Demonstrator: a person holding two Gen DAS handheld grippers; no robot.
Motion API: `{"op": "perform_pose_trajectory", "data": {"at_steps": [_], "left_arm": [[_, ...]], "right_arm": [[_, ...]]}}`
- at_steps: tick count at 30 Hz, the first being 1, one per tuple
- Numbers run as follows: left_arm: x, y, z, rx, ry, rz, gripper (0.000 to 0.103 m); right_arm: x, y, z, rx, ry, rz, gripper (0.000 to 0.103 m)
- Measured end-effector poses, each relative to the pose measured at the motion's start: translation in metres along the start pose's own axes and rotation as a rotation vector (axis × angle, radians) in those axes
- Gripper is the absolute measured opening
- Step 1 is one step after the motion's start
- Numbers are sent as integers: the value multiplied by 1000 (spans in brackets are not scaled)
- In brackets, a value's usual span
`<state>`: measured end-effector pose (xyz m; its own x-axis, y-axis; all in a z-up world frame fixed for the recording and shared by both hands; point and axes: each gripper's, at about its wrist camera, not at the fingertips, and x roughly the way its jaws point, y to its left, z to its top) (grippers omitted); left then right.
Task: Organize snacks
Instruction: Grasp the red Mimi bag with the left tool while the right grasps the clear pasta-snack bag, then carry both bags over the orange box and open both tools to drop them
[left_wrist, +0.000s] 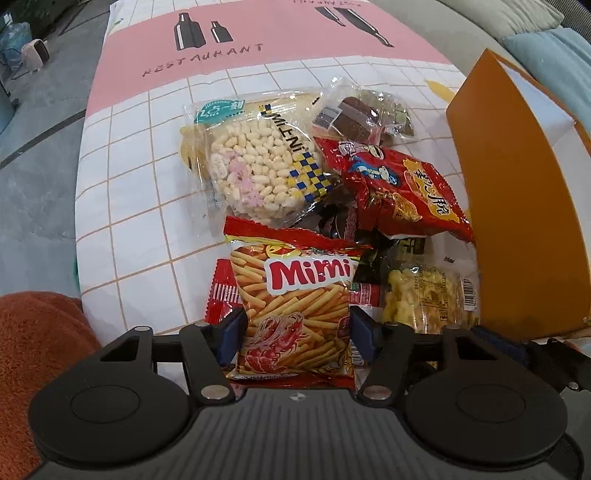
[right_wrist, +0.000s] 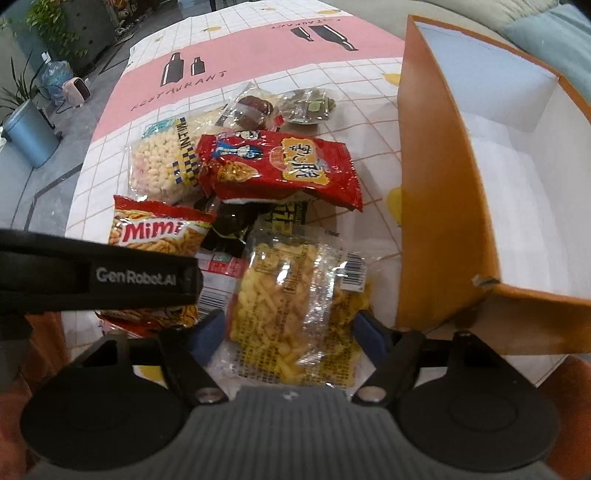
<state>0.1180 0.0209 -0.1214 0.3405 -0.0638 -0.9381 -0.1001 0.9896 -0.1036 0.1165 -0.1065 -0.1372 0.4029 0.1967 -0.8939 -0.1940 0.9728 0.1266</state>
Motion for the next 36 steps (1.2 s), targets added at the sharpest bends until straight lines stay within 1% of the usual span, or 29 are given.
{"op": "perform_pose_trajectory", "data": {"at_steps": [2, 3, 5, 6, 7, 8, 9, 11, 16, 20, 25, 30, 36], "left_arm": [[-2, -1, 0, 6, -8, 2, 63], [-3, -2, -1, 13, -12, 5, 60], [-6, -3, -2, 20, -18, 10, 58], [-8, -3, -3, 22, -22, 11, 57], [-10, -3, -4, 22, -26, 11, 57], [-12, -2, -5, 23, -32, 12, 56], [-15, -2, -5, 23, -38, 13, 56], [-19, -2, -7, 23, -49, 20, 55], [-33, 2, -14, 14, -70, 18, 55], [-43, 2, -23, 26, -70, 25, 55], [-59, 5, -34, 22, -78, 19, 55], [-87, 5, -38, 15, -136, 11, 55], [-120, -6, -31, 39, -204, -2, 55]], "right_arm": [[-1, -2, -1, -4, -4, 9, 65], [-2, -2, -1, -7, -7, 11, 63], [-4, -1, -2, -22, -10, 14, 59], [-6, 0, -2, -30, -14, 17, 54], [-9, 0, -3, -37, -23, 27, 47], [-11, 2, -3, -47, -30, 31, 46], [-13, 2, -3, -55, -33, 38, 41], [-15, 2, -5, -64, -31, 43, 40], [-24, -1, -11, -55, -44, 88, 30], [-37, -4, -19, -48, -62, 137, 28], [-57, -2, -25, -66, -100, 157, 25], [-94, 1, -30, -103, -182, 182, 23], [-144, -1, -28, -155, -316, 184, 22]]}}
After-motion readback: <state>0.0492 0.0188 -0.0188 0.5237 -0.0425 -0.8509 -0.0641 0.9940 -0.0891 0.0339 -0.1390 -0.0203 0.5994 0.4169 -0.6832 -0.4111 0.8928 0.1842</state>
